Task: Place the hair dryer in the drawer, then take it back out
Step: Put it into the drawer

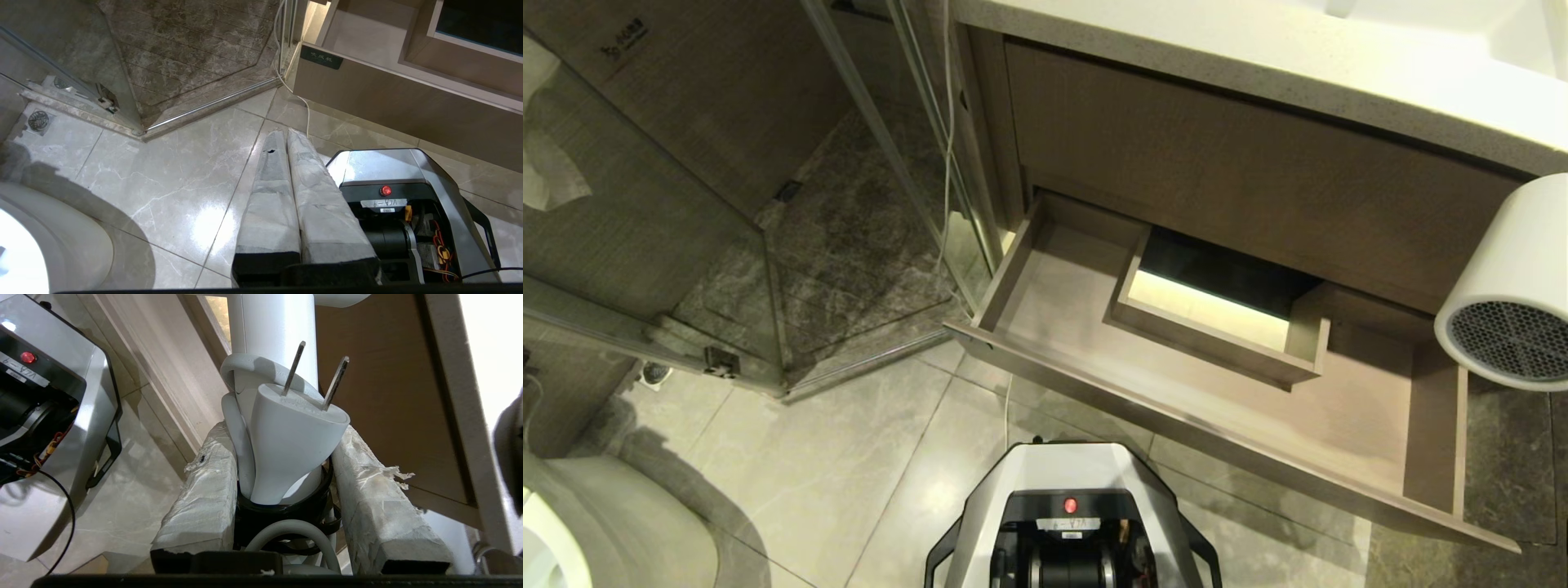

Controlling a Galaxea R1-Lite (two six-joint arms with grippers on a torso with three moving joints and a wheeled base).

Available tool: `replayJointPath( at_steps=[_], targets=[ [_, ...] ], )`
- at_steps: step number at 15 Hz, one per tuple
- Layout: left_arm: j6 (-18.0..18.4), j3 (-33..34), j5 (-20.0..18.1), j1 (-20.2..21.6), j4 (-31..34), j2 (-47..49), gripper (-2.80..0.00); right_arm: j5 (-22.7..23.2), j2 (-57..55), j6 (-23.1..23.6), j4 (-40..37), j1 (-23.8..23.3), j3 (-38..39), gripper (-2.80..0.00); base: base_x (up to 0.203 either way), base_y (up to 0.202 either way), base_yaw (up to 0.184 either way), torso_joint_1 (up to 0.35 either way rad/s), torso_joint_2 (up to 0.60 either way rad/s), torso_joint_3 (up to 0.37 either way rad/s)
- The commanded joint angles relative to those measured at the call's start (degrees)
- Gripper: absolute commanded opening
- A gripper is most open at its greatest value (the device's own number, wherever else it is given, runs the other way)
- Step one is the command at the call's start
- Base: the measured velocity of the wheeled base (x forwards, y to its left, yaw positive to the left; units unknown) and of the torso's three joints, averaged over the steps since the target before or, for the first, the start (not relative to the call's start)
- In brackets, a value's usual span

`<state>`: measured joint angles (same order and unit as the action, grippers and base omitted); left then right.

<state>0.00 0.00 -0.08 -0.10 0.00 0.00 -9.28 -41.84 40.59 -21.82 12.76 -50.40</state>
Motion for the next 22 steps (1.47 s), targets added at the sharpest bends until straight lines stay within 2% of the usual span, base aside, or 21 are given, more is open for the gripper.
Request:
replayJointPath(
  at_steps=[1, 8, 14, 22],
  targets=[
    [0.0, 0.1, 0.0, 0.0, 0.0, 0.0, -2.8, -0.1, 0.4, -0.1, -0.3, 0.0, 0.5, -2.8, 0.0, 0.0, 0.0, -0.219, 0.34, 0.127],
    [0.0, 0.0, 0.0, 0.0, 0.0, 0.0, -2.8, 0.0, 0.5, -0.1, 0.0, 0.1, 1.8, -2.8, 0.0, 0.0, 0.0, -0.242, 0.37, 0.135],
    [0.0, 0.1, 0.0, 0.0, 0.0, 0.0, -2.8, 0.0, 0.6, -0.1, 0.0, 0.1, 2.2, -2.8, 0.0, 0.0, 0.0, -0.35, 0.5, 0.151],
    [0.0, 0.0, 0.0, 0.0, 0.0, 0.0, -2.8, 0.0, 0.6, -0.1, 0.1, 0.1, 2.7, -2.8, 0.0, 0.0, 0.0, -0.075, 0.41, 0.33]
  ],
)
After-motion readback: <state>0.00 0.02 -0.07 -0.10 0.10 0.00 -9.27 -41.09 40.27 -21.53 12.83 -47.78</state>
